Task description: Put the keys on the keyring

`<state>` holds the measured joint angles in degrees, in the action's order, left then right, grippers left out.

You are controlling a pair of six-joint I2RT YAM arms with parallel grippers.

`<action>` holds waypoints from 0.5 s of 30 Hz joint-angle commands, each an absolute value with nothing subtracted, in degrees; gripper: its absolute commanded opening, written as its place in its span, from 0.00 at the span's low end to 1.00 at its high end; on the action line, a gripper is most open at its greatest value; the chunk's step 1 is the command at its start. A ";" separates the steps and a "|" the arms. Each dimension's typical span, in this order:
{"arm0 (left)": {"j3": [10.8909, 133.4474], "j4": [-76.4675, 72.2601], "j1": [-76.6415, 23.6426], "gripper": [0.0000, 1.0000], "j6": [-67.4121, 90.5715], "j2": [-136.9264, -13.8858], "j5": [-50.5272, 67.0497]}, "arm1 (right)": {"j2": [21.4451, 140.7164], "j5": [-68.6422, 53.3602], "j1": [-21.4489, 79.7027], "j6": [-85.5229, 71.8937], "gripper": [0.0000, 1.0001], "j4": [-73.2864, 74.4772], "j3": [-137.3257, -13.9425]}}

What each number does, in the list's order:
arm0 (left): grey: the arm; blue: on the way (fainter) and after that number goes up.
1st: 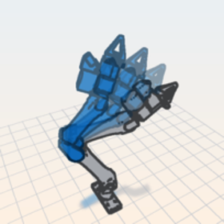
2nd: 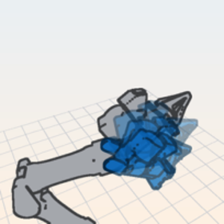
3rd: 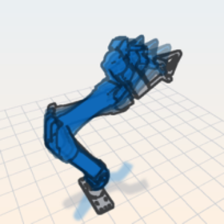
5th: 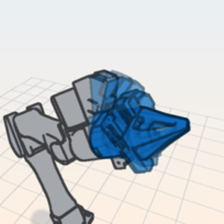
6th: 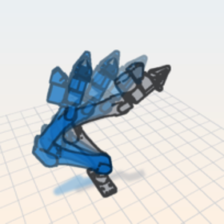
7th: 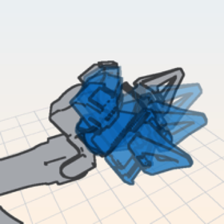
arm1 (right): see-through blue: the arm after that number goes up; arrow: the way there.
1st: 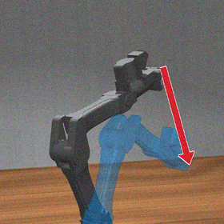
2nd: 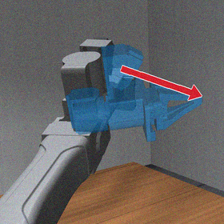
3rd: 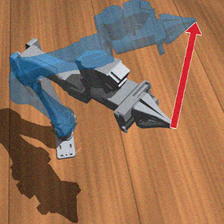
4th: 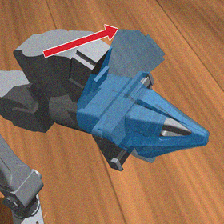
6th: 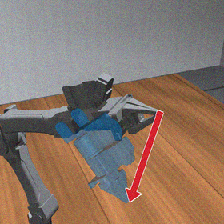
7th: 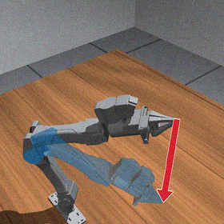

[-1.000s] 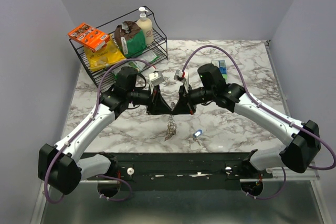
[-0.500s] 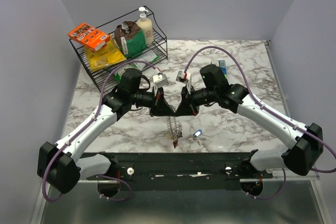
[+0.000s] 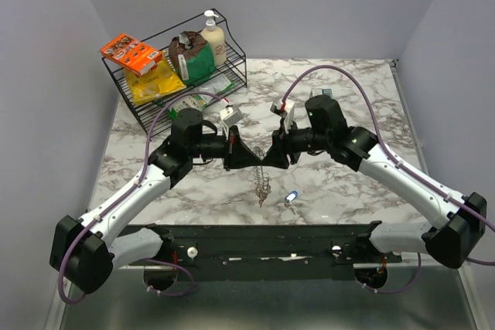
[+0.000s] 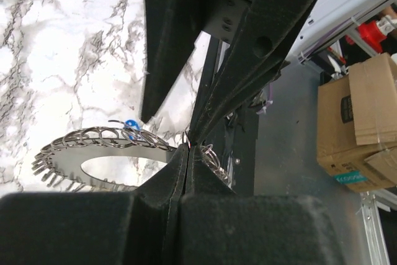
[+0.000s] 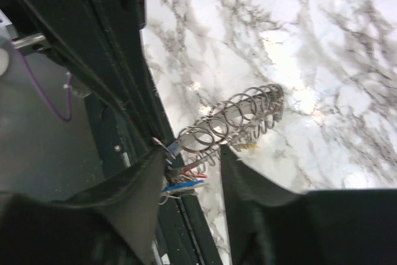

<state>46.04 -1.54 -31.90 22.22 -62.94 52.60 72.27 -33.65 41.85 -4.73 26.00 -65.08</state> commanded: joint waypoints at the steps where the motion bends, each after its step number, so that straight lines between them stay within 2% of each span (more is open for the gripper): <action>1: 44.74 -9.31 -32.08 0.00 25.75 -62.40 46.76 | 68.03 -33.93 42.28 -9.31 0.57 18.99 -64.77; 10: 42.01 -16.26 -32.08 0.00 26.55 -60.73 47.90 | 62.49 -31.99 40.17 -10.99 0.80 15.65 -63.02; 15: 42.54 -14.60 -32.08 0.00 24.44 -61.34 49.75 | 61.79 -35.07 39.99 -9.49 0.82 14.24 -61.52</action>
